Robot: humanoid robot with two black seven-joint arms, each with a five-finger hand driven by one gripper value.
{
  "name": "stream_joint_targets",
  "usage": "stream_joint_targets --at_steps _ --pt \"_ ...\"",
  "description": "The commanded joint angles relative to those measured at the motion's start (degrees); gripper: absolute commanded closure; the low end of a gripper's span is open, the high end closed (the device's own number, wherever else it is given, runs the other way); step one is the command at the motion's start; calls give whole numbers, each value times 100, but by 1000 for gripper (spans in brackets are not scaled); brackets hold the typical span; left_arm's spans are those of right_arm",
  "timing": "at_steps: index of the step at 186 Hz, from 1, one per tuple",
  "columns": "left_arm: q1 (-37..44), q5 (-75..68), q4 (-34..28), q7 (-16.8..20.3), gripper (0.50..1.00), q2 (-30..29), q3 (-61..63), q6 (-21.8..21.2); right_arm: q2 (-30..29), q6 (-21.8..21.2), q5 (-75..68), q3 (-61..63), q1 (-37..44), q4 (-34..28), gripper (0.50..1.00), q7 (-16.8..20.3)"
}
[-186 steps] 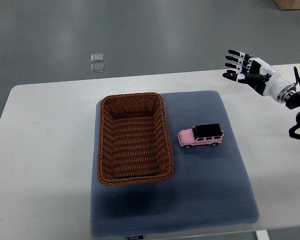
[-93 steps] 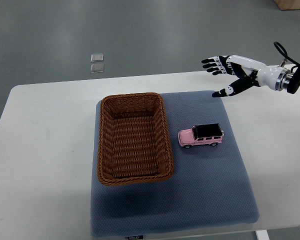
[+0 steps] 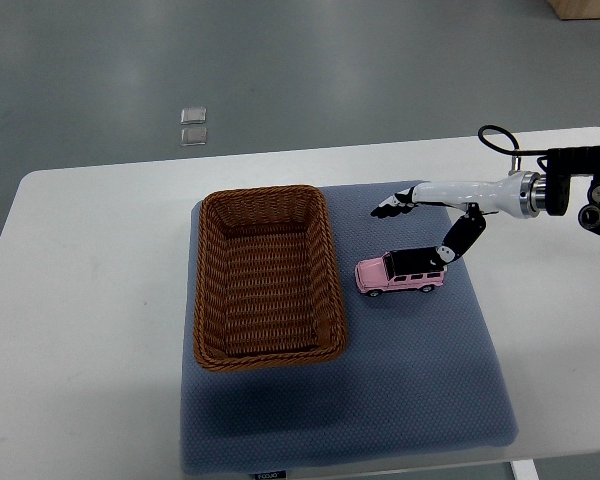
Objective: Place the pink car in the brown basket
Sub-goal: 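Reach the right hand down over the pink toy car, then close the right hand fingers around the pink car's body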
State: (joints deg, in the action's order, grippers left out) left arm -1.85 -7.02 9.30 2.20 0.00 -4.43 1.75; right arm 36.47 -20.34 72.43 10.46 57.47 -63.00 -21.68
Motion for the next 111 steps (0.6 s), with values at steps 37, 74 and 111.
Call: stream_joint_targets --at_steps 37,74,111 --pt "0 -1 -7 0 500 0 -5 1 -228 250 324 -369 19 7 593 93" --pt "0 -1 2 0 500 0 4 1 -290 733 421 -747 10 51 597 128" --pt "0 -1 2 0 500 0 4 1 -404 935 518 -870 1 95 609 252"
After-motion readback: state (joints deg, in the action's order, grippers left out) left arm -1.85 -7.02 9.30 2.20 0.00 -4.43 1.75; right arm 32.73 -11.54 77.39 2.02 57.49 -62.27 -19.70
